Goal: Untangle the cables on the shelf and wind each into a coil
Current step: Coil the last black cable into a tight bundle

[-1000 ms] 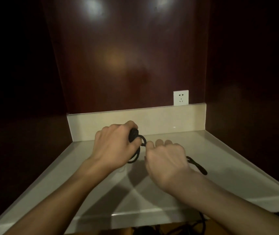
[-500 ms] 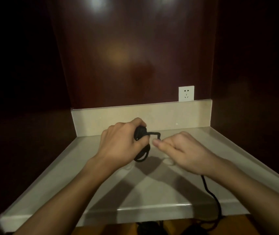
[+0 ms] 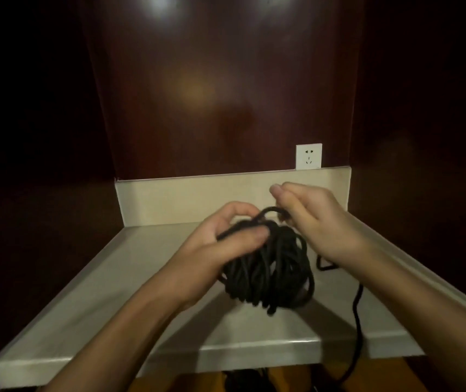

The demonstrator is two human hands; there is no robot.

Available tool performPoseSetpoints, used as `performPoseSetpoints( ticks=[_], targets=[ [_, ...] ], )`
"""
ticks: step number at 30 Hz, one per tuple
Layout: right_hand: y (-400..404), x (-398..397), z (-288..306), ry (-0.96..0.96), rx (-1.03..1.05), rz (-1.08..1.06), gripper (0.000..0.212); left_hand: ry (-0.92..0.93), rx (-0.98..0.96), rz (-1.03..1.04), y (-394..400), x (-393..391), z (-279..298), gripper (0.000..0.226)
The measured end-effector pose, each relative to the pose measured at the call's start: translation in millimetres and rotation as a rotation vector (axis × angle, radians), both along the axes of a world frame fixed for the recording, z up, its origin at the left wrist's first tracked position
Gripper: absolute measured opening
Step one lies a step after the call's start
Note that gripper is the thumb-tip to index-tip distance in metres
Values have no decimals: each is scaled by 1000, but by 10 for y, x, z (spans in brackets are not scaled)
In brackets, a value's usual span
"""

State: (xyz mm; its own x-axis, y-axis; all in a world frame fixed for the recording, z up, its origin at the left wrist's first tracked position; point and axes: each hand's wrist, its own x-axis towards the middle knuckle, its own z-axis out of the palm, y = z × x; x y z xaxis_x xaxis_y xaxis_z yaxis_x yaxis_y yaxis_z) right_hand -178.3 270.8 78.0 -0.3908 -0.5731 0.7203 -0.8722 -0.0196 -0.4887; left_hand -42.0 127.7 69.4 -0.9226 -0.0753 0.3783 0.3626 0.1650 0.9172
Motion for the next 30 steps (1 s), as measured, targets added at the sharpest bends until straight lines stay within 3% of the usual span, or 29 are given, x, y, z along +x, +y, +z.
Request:
performPoseSetpoints(
  ticks=[1,3,4,7,9,11,14,17,20,24,28,30],
  targets=[
    [-43,81,-61,-110,-26,51,35,47,170,13,5,-42,-23,32],
    [-184,251,-260,-316,-87,100,73,103,453,19,36,-135,-74,42],
    [-251,357,-366,-401,-161,77,78,116,574,10,53,-181,-99,46],
    [-510,533,-682,-387,-349,-30,15,151,864,-20,75,-235,-133,43],
    [-594,629,-864,-389,-284,-72,7,166,899,62,49,-242,-163,43],
    [-587,714,-949,-449,-186,-7,17,215,793,264,-5,-252,-261,47],
    [-485,684,-922,-586,71,110,13,374,585,545,-49,-253,-424,44],
    [-364,638,-940,-698,385,307,19,490,545,816,-52,-247,-449,28],
    [-248,671,-955,-591,450,364,15,588,401,973,-57,-226,-425,14],
    [-108,661,-968,-231,583,149,26,659,-21,1038,-158,-224,-566,26],
    [14,618,-819,-79,379,2,21,672,-584,1079,-306,-253,-738,41],
    [71,551,-677,-84,326,14,18,681,-731,1076,-300,-258,-738,40]
  ],
)
